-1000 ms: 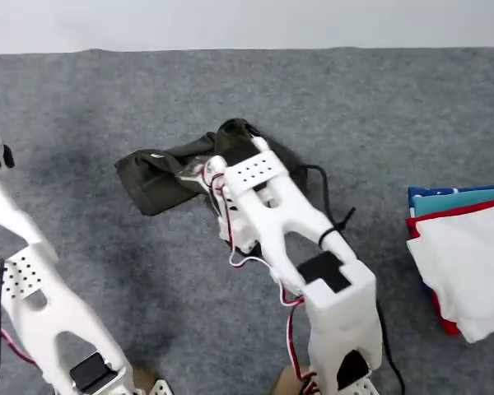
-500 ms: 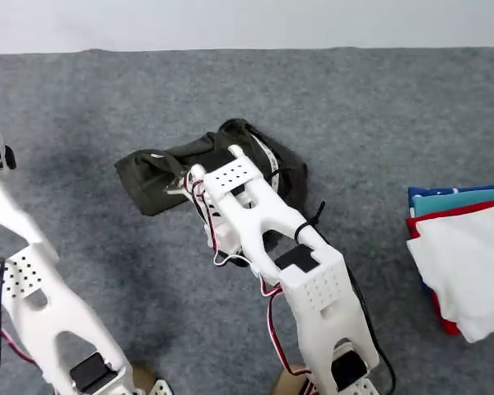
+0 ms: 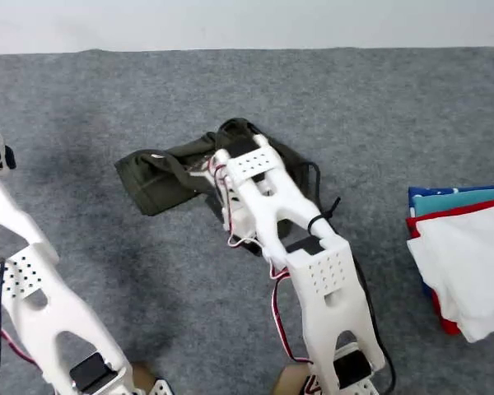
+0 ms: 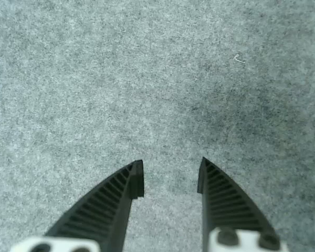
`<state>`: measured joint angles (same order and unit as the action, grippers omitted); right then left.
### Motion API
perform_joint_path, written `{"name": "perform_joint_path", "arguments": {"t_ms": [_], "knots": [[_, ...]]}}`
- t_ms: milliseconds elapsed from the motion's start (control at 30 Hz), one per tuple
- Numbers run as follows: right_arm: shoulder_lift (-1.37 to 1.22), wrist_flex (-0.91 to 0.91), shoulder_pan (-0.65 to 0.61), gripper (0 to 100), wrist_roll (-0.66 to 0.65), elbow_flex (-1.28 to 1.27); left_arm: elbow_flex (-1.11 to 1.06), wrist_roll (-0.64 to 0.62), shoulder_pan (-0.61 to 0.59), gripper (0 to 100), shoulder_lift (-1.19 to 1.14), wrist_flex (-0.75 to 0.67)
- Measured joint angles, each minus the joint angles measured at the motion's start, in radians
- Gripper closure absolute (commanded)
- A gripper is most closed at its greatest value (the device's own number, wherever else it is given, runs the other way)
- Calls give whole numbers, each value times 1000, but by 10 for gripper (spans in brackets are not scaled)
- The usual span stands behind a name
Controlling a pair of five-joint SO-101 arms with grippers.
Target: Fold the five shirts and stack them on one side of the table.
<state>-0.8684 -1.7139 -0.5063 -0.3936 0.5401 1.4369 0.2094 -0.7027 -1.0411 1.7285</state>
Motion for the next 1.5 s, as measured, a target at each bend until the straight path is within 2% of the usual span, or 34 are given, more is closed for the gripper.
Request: {"name": "perform_joint_path", "arguments": {"t_ms": [367,600,867,1033,1300,1500], "knots": [[15,-46,-2,988,-52,117,5,0,5,823,0,0],[379,-44,-6,988,-147,117,15,0,31,823,11,0],[749,-11,9,988,-181,239,15,0,66,823,63,0],[852,-8,118,988,-206,330,14,0,75,823,63,0],[937,-20,413,988,-206,419,-120,0,115,823,132,0],[951,-38,466,988,-206,420,-377,0,262,823,308,0]]}}
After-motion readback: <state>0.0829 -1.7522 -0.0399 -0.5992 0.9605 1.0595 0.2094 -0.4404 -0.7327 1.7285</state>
